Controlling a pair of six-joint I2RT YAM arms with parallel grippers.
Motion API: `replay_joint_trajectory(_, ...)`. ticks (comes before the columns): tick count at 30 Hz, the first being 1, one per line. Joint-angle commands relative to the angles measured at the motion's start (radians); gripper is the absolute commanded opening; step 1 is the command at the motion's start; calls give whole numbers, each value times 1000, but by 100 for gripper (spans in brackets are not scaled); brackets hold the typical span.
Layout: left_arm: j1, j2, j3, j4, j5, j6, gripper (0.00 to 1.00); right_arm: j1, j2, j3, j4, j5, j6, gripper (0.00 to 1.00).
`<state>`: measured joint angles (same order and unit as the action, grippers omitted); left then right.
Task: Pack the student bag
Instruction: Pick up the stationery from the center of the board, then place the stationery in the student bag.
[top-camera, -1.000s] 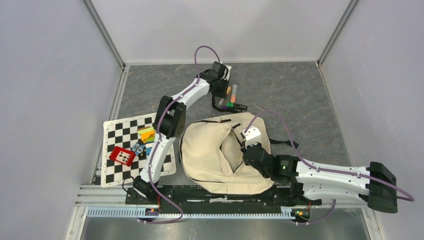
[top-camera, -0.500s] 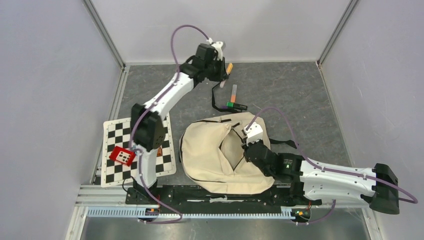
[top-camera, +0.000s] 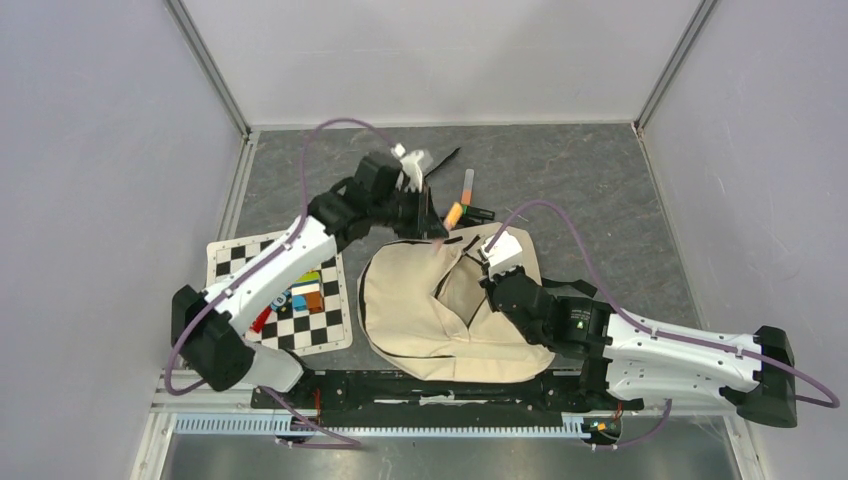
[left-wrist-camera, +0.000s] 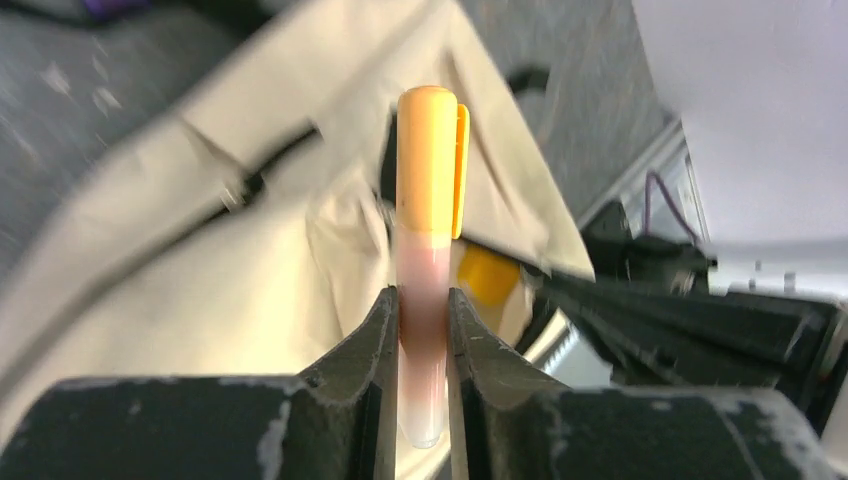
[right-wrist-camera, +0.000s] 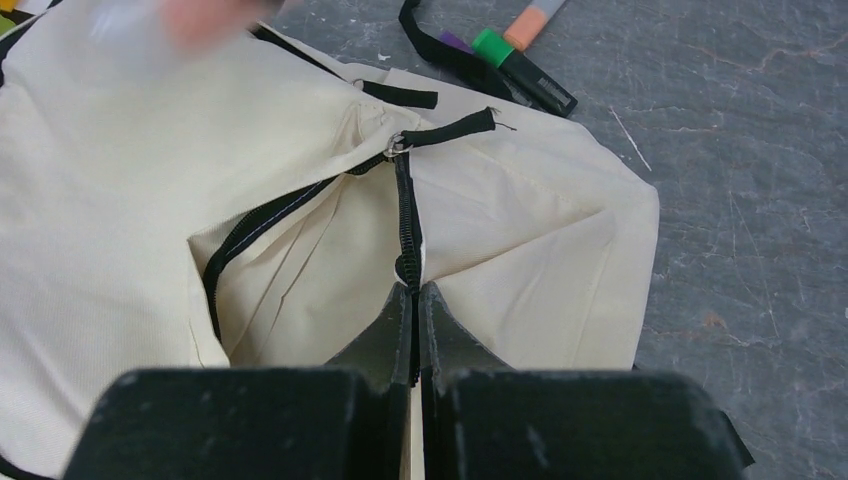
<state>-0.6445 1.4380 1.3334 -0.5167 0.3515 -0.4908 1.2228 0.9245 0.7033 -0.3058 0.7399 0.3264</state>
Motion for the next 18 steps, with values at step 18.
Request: replay_joint_trajectory(18,-196,-307,-455,152,109,-353,2,-6,-11,121,-6,110,75,0)
